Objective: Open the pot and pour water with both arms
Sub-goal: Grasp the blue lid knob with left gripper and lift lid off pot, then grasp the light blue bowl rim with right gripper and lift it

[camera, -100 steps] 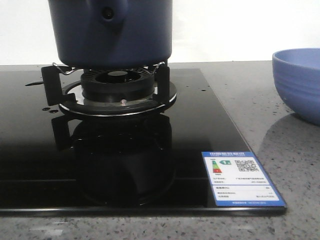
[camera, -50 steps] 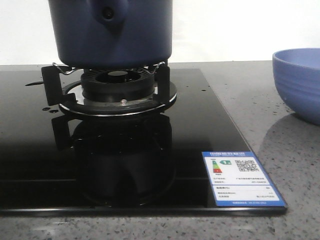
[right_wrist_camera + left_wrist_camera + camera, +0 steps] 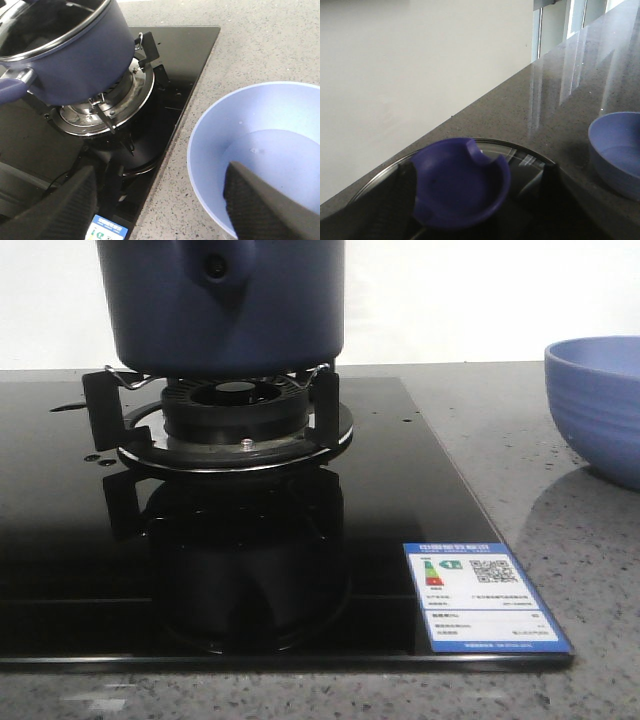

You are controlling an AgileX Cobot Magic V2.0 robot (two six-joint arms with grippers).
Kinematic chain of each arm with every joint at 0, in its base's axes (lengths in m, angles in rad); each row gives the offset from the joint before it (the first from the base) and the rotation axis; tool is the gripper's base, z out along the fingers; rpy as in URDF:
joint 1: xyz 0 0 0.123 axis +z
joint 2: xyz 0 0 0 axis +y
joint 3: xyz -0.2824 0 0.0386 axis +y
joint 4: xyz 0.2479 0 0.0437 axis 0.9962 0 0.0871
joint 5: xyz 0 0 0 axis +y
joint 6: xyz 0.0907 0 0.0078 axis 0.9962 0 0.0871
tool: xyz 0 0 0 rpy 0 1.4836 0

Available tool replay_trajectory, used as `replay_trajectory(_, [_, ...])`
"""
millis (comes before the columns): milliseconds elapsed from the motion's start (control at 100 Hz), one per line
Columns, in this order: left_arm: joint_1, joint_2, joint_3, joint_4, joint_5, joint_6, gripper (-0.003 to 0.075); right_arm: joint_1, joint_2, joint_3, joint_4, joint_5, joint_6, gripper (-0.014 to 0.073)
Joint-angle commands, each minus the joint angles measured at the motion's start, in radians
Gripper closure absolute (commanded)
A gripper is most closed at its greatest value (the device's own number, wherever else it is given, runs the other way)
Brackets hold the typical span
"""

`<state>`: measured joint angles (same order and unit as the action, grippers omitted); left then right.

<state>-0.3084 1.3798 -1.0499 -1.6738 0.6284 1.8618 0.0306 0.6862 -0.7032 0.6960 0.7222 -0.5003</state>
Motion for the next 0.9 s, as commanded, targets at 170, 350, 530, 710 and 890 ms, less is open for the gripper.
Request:
replay_trajectory(170, [-0.001,0.073,-0.117,-0.079,0.07,0.008,0.0244,0.0,0.004,-0.035,0.029,-0.049,-0.013,0.011])
replay_trajectory(350, [0.009,0.099,-0.126,-0.09,0.057,0.008,0.0241,0.0,0.004,-0.035,0.029,-0.044,-0.013,0.0113])
replay_trajectory(530, [0.061,0.099,-0.128,-0.118,0.077,0.008,0.0188,0.0,0.004,-0.035,0.029,-0.044,-0.013,0.0113])
replay_trajectory(710, [0.09,0.099,-0.134,-0.12,0.079,0.008,0.015,0.0,0.004,-0.035,0.029,-0.044,-0.013,0.0113])
replay_trajectory(890, [0.09,0.111,-0.134,-0.112,0.097,0.008,0.015,0.0,0.004,-0.035,0.031,-0.05,-0.013,0.0113])
